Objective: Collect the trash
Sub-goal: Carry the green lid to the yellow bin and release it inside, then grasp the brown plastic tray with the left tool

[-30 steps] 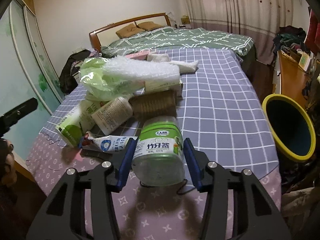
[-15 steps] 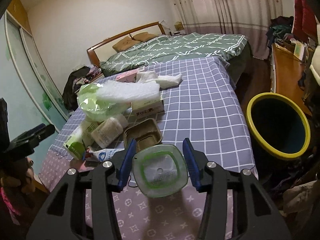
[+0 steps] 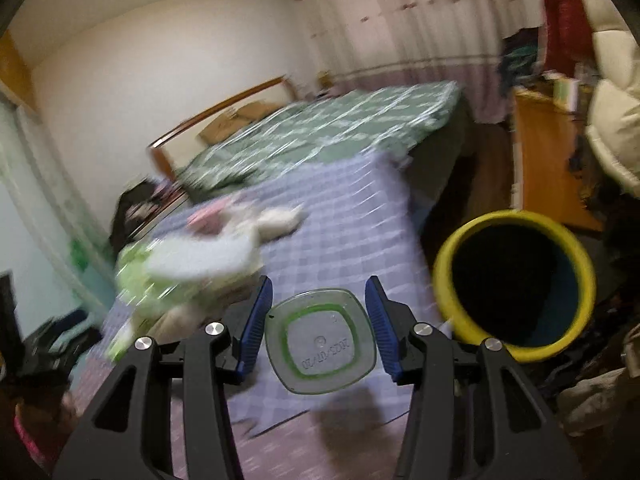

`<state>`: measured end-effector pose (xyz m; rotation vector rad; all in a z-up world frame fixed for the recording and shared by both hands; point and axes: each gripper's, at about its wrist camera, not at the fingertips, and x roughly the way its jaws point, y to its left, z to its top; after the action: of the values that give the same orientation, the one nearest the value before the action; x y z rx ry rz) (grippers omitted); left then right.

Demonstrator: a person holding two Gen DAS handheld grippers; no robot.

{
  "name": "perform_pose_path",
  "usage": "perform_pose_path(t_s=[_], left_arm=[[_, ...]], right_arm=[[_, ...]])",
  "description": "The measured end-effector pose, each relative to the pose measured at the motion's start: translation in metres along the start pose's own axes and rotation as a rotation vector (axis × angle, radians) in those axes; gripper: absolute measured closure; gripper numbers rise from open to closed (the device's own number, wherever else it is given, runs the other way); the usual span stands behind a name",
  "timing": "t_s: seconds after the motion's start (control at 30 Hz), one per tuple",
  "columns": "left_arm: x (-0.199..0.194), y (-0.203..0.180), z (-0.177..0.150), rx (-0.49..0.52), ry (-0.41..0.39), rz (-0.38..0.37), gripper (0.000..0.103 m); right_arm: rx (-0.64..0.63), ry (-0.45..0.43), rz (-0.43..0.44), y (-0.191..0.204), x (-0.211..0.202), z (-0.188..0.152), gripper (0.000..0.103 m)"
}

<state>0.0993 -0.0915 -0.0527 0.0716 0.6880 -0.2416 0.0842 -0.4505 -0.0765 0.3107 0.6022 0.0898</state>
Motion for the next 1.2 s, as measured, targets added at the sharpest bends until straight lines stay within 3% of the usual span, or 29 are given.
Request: perform_pose_path(t_s=[0.17,0.27,0.43,0.63,0.93,1.2], left_arm=[[0.016,-0.024,0.007,0.042,0.009,-0.06,0.004],[0.028,-0.04,0.011,0.073,0.027,-0.102,0.004],[0.047,-0.066,0.015,0.125,0.054,-0.154,0.004],[0.062,-0.087,0.015,0.163,0.083,-0.213,0.004],[0.083,-0.103,0.018,0.226,0.106,-0.275,0.004],[0.123,-0.116,0.019,0.298,0.18,-0.312,0.004]], right_arm=[[0.084,-0.035,-0.196,-0.066,0.016,0.024,0.057],[0.128,0.035,-0.283,-0.106,0.046,0.024,0.057],[0.179,0.143,-0.357,-0.148,0.087,0.009,0.056],[0.221,0.169,-0.369,-0.17,0.097,0.001,0.05],[0.221,0.138,-0.332,-0.16,0.076,0.0,0.042],[0.212,0.126,-0.281,-0.145,0.063,-0.004,0.039]])
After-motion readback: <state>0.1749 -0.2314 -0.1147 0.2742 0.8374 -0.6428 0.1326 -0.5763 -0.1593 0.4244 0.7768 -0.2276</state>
